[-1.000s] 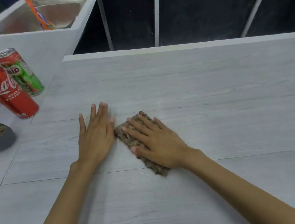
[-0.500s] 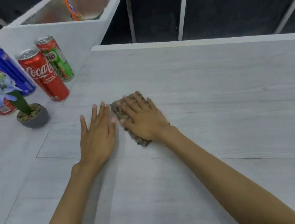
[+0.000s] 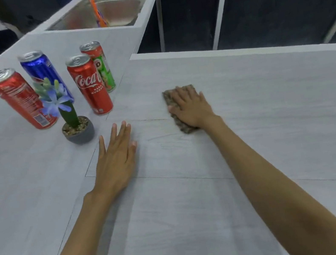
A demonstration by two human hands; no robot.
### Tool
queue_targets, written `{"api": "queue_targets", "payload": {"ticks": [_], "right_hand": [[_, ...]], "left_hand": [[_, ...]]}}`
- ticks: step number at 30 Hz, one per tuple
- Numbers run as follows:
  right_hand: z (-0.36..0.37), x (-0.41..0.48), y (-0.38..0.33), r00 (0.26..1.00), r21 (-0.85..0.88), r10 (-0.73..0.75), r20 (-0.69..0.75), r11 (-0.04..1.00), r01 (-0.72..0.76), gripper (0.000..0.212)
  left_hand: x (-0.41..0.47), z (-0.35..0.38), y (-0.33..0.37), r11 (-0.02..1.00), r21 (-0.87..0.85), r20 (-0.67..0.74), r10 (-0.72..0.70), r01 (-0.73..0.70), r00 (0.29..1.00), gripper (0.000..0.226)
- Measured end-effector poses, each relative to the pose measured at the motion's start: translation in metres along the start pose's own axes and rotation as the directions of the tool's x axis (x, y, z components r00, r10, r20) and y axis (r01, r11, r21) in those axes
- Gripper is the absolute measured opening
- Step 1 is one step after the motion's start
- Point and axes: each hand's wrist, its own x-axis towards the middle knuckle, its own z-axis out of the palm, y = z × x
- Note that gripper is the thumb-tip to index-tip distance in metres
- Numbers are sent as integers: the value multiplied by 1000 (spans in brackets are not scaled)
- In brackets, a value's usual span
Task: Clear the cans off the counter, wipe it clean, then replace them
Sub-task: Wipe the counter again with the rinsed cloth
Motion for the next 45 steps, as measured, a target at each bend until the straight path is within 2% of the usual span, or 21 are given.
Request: {"api": "queue_targets", "payload": {"ticks": [4,6,8,10,12,14,15,17,20,22,24,26,28,30,32,35,37,40,43,45], "right_hand": [[42,-58,-99,959,22,-283,-22,959,283,58],[54,-104,-104,905,20,-425,-37,905,426,60],[48,-128,-81,884,61,-466,-19,882,467,59],[35,-121,-46,932,42,-362,-12,931,362,59],[19,-99,-20,995,11,-101,-13,995,102,58],[9,-76,-20,989,-8,143,-38,990,-144,58],[11,-70,-31,978,-6,202,-59,979,-203,59],[28,-78,-68,976,26,196,-89,980,-195,59],[66,-146,-124,980,55,-2,-197,998,14,60],[73,-197,-127,975,54,-72,-208,995,84,58],[65,-225,-92,979,39,7,-204,999,1,57],[48,-236,-43,953,32,214,-215,977,-212,58],[29,-230,1,880,75,434,-195,901,-428,59],[19,-212,15,807,106,563,-180,827,-553,59],[23,-201,0,816,105,550,-178,835,-540,60],[46,-230,-35,897,81,356,-261,934,-347,60],[56,-276,-34,906,89,305,-292,952,-292,59],[45,-337,25,844,89,444,-300,894,-439,56],[17,-358,108,684,142,689,-239,722,-677,59],[-3,-342,147,568,184,796,-209,603,-776,59]], "left_hand": [[-3,-9,-22,996,-90,-2,26,-26,1000,51],[-9,-12,-33,992,-110,10,62,-61,998,53],[-16,-14,-41,987,-126,38,103,-98,994,57],[-20,-15,-48,984,-121,69,143,-134,987,56],[-22,-18,-53,981,-107,74,171,-163,982,53],[-24,-20,-54,979,-102,71,186,-178,980,51],[-25,-20,-53,977,-114,73,190,-181,979,51],[-29,-20,-50,970,-159,85,197,-182,977,53],[-32,-18,-42,958,-187,89,238,-218,967,58],[-35,-14,-32,950,-173,91,278,-259,956,60],[-37,-6,-17,940,-166,107,319,-299,942,56],[-39,3,1,930,-156,109,351,-332,930,54],[-40,11,20,922,-144,109,376,-360,920,54],[-40,17,39,916,-143,127,394,-376,910,54],[-42,24,58,907,-149,147,414,-394,898,54],[-48,32,84,885,-182,187,460,-429,868,54],[-54,39,100,865,-201,202,495,-459,845,55],[-59,51,128,826,-208,207,561,-524,802,55],[-59,60,158,812,-200,213,582,-548,785,55],[-55,62,173,811,-190,216,584,-553,783,55]]}}
